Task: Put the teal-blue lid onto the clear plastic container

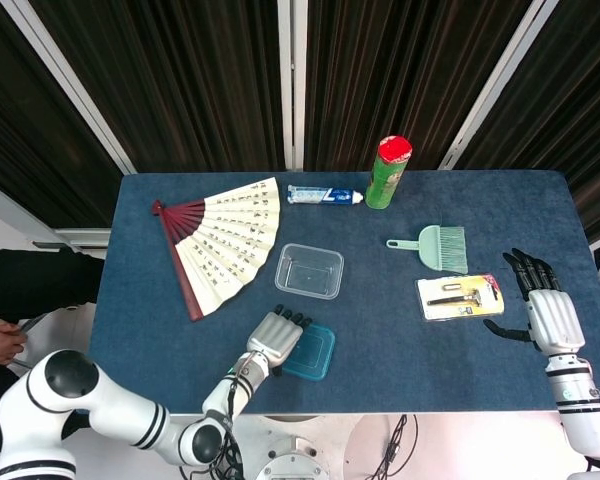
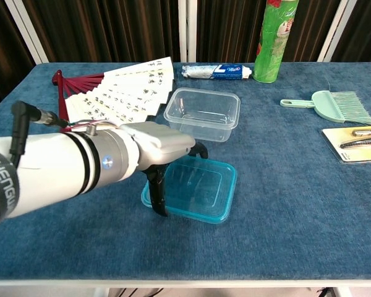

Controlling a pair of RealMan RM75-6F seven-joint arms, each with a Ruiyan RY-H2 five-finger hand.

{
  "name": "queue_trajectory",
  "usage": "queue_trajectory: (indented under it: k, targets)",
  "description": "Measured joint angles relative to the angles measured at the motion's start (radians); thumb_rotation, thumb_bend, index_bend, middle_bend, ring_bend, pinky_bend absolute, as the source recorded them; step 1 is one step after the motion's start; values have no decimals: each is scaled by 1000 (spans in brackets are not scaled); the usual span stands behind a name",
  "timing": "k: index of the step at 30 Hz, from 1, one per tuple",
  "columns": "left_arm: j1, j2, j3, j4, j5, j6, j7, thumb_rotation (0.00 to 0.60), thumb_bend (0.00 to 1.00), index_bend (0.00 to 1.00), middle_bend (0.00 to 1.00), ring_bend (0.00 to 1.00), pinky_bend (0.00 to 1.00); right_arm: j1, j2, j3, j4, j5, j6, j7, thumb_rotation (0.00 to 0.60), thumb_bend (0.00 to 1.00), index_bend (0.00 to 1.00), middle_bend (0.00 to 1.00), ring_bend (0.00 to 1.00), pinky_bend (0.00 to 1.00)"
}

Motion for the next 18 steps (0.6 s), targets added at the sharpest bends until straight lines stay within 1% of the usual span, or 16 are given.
queue_trajectory:
  k: [5, 11, 13, 15, 18]
  targets:
    - [22, 68, -2, -47, 26, 12, -20, 600, 104, 338, 259, 141, 126, -1, 6, 5, -10, -4, 2, -8, 600, 52, 0, 0, 0, 0]
    - [48, 217, -17, -130, 50, 26, -47, 600, 103, 334, 249, 141, 120, -4, 12, 10, -22, -10, 9, -17, 600, 52, 0, 0, 0, 0]
    - [50, 272, -31, -147, 47, 12, -59, 600, 103, 331, 247, 141, 119, -5, 14, 11, -25, -10, 10, -22, 600, 52, 0, 0, 0, 0]
    - [43, 307, -52, -147, 32, -23, -67, 600, 103, 327, 244, 141, 111, -6, 16, 13, -32, -10, 11, -30, 600, 52, 0, 0, 0, 0]
    - [16, 323, -83, -112, -3, -90, -73, 600, 104, 322, 234, 140, 89, -9, 20, 14, -44, -9, 13, -41, 600, 52, 0, 0, 0, 0]
